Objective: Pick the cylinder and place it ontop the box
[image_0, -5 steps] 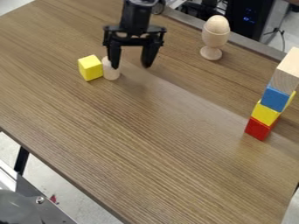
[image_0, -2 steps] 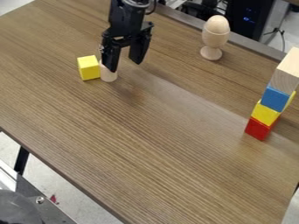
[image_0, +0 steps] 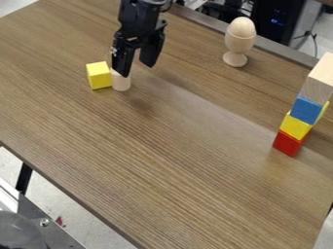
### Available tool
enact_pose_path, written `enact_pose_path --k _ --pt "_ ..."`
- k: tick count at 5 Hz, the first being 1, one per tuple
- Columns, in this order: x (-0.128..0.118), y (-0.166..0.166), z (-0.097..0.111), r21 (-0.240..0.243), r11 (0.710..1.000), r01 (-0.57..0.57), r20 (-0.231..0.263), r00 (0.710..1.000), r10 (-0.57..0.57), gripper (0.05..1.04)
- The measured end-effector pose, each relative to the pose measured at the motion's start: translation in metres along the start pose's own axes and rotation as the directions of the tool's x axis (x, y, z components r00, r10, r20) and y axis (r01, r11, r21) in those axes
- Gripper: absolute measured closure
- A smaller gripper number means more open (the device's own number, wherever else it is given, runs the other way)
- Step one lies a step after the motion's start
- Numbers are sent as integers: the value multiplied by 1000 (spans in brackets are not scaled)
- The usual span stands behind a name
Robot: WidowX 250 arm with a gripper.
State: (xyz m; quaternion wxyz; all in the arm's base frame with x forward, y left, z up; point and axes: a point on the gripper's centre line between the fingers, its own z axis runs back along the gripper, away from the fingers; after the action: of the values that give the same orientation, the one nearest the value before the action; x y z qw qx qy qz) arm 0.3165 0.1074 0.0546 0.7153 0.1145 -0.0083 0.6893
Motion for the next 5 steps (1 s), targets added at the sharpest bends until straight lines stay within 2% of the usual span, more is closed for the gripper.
enact_pose_path --k 2,4,5 --pt "4 8 -1 45 998 -45 24 999 44 84" --pt "1 11 -15 101 994 -50 9 999 50 84" --pt "2 11 -20 112 993 -48 12 999 47 84"
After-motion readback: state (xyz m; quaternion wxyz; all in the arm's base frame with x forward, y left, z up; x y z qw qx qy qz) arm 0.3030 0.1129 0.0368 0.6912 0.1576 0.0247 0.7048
